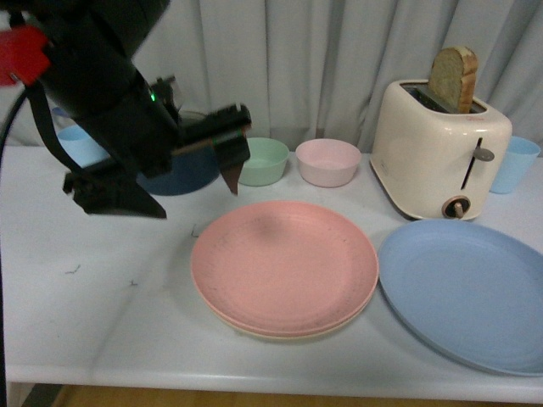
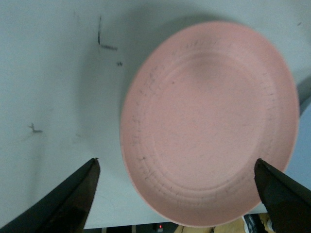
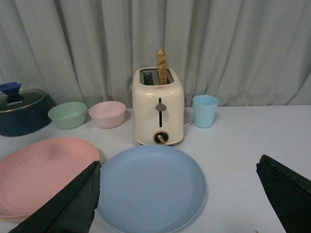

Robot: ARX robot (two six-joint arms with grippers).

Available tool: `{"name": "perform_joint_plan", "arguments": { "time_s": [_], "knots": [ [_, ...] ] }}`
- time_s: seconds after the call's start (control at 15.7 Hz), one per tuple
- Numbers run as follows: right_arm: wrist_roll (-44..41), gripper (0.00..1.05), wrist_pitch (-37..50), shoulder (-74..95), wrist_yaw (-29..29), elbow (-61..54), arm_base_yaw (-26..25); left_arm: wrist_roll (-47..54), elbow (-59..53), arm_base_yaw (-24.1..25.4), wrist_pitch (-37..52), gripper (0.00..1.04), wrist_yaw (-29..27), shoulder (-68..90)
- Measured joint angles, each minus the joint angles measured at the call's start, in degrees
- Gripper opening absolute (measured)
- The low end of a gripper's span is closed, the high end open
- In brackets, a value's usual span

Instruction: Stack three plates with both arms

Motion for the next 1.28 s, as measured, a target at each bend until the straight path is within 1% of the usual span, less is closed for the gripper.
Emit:
{"name": "perform_joint_plan", "arguments": {
  "time_s": [0.13,0.26,0.32,0.38,0.45,0.51,0.64,0.7,0.77,0.89,0.96,1.02,1.21,1.28],
  "knots": [
    [0.0,0.98,0.0,0.0,0.0,0.0,0.0,1.0,-2.5,2.3,3.2,0.98,-0.1,-8.5],
    [0.0,0.98,0.0,0.0,0.0,0.0,0.0,1.3,-5.3,4.4,3.8,0.98,-3.1,-14.8],
    [0.0,0.98,0.0,0.0,0.0,0.0,0.0,3.4,-8.8,5.0,15.3,0.94,-6.9,-16.4],
    [0.0,0.98,0.0,0.0,0.0,0.0,0.0,8.4,-16.3,4.9,31.6,0.85,-12.4,-18.2],
    [0.0,0.98,-0.1,0.0,0.0,0.0,0.0,13.7,-25.4,4.9,45.0,0.76,-15.7,-20.3],
    [0.0,0.98,-0.1,0.0,0.0,0.0,0.0,17.4,-32.1,5.0,53.3,0.69,-16.0,-22.0],
    [0.0,0.98,0.0,0.0,0.0,0.0,0.0,22.8,-43.7,6.5,70.4,0.51,-15.4,-26.0],
    [0.0,0.98,0.0,0.0,0.0,0.0,0.0,24.2,-48.6,7.8,77.9,0.39,-15.0,-30.1],
    [0.0,0.98,0.0,0.0,0.0,0.0,0.0,24.8,-52.0,8.9,81.3,0.28,-14.6,-33.4],
    [0.0,0.98,0.0,0.0,0.0,0.0,0.0,25.2,-53.8,9.2,81.9,0.22,-14.3,-34.7],
    [0.0,0.98,0.0,0.0,0.0,0.0,0.0,25.6,-58.6,9.5,82.2,0.08,-13.1,-37.1],
    [0.0,0.98,0.0,0.0,0.0,0.0,0.0,25.8,-62.4,9.8,82.2,0.02,-12.1,-38.7],
    [0.0,0.98,0.0,0.0,0.0,0.0,0.0,25.8,-69.7,11.8,82.4,0.02,-11.1,-47.6],
    [0.0,0.98,0.0,0.0,0.0,0.0,0.0,25.8,-71.8,13.3,81.4,0.02,-8.5,-49.8]
  ]
}}
